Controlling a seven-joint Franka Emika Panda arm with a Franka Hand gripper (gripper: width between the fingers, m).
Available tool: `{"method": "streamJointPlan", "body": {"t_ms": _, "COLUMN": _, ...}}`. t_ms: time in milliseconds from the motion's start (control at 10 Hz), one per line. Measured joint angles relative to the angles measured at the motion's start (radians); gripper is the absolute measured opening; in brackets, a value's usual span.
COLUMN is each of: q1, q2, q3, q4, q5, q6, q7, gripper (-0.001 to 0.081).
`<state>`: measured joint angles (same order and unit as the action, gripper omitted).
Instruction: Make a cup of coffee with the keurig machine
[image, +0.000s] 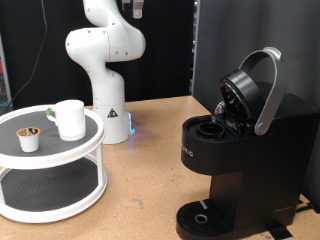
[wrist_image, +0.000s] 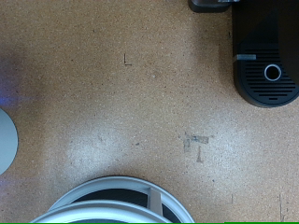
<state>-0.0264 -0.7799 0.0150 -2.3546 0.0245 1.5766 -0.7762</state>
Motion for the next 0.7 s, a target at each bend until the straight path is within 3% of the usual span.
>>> {"method": "streamJointPlan", "body": {"t_ms": 300, "q1": -0.001, "q2": -0.017, "q3": -0.076, "q4": -0.030, "q5": 0.047, "q6": 0.126, "q7": -0.085, "gripper": 0.0803}}
{"method": "streamJointPlan", "body": {"t_ms": 600, "q1": -0.011, "q2": -0.025, "q3": -0.199, "q4": -0.028, "q5": 0.027, "q6": 0.121, "q7": -0.233, "gripper": 0.0803}}
{"method": "streamJointPlan", "body": {"t_ms": 700, "q1": -0.017, "q2": -0.025, "q3": -0.211, "q4": -0.027, "q5": 0.025, "q6": 0.121, "q7": -0.247, "gripper": 0.0803}}
